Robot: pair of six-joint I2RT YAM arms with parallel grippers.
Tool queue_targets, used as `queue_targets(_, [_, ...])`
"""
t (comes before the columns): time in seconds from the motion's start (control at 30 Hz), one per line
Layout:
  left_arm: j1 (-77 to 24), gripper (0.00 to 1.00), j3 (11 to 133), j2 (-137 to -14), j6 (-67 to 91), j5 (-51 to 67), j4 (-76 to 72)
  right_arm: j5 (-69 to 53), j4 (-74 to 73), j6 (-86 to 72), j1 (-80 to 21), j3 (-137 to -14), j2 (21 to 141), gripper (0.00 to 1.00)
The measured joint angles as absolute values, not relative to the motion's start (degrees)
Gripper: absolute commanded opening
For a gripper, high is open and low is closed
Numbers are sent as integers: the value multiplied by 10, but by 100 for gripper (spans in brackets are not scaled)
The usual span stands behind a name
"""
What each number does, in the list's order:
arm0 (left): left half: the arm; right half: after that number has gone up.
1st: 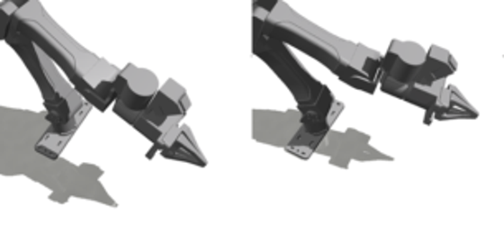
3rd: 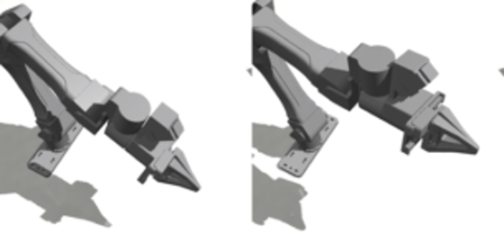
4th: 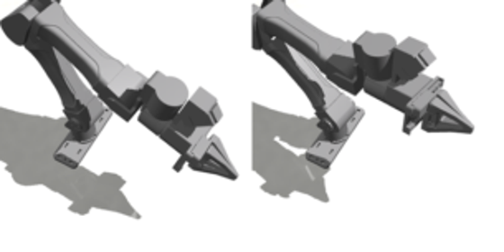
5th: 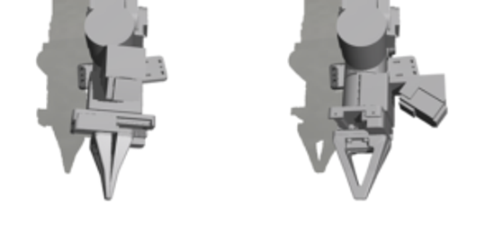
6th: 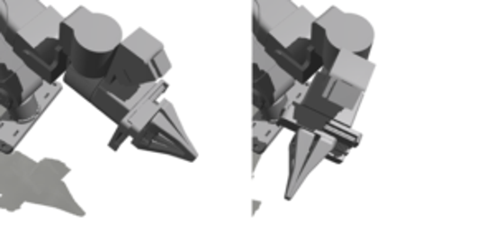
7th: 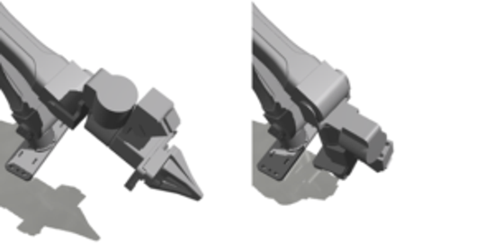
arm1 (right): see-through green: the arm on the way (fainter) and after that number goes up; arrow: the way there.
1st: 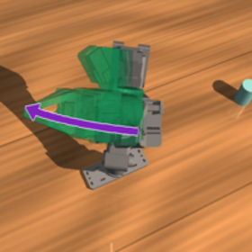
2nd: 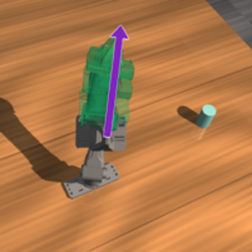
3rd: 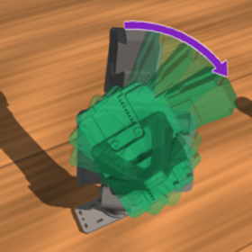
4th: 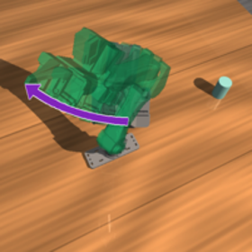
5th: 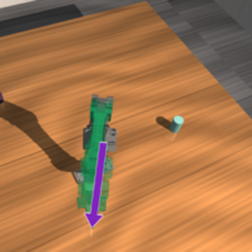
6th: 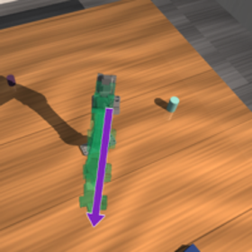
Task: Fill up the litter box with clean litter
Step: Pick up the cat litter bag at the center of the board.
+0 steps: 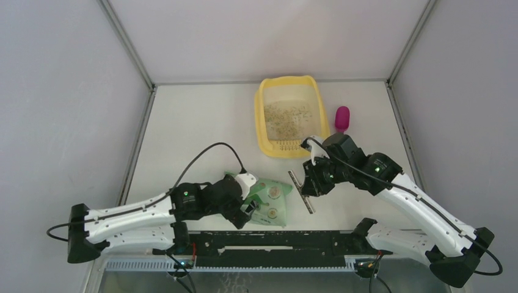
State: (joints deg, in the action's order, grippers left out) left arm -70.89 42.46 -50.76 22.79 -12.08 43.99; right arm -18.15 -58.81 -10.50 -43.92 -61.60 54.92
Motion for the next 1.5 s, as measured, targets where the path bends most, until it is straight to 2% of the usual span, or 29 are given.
queue_targets(0.1, [-697, 93, 427, -549, 205, -84, 425, -182, -588, -103, -432, -616, 550, 0])
queue_targets(0.13, [-695, 75, 427, -564, 198, -70, 422, -183, -588, -102, -429, -616, 550, 0])
queue_targets(0.17, [-693, 37, 427, -571, 193, -62, 420, -185, -588, -101, -425, -616, 550, 0])
queue_targets(0.2, [-692, 5, 427, -580, 189, -52, 417, -186, -588, -100, -422, -616, 550, 0])
queue_targets(0.23, [-690, 1, 427, -586, 187, -43, 415, -188, -588, -99, -416, -616, 549, 0])
queue_targets(0.5, [-652, 0, 492, -617, 163, -2, 467, -201, -588, -93, -383, -616, 541, 0])
queue_targets(0.73, [-641, 0, 732, -667, 138, 3, 587, -205, -592, -92, -340, -624, 532, 0])
queue_targets(0.93, [-631, 0, 919, -753, 108, 6, 701, -150, -599, -77, -338, -662, 535, 0])
queue_targets(1.27, [-628, 1, 942, -770, 63, 50, 758, -71, -609, -29, -331, -665, 481, 0])
queue_targets(1.5, [-626, 0, 1056, -828, -16, 113, 773, -45, -612, -27, -274, -665, 469, 0])
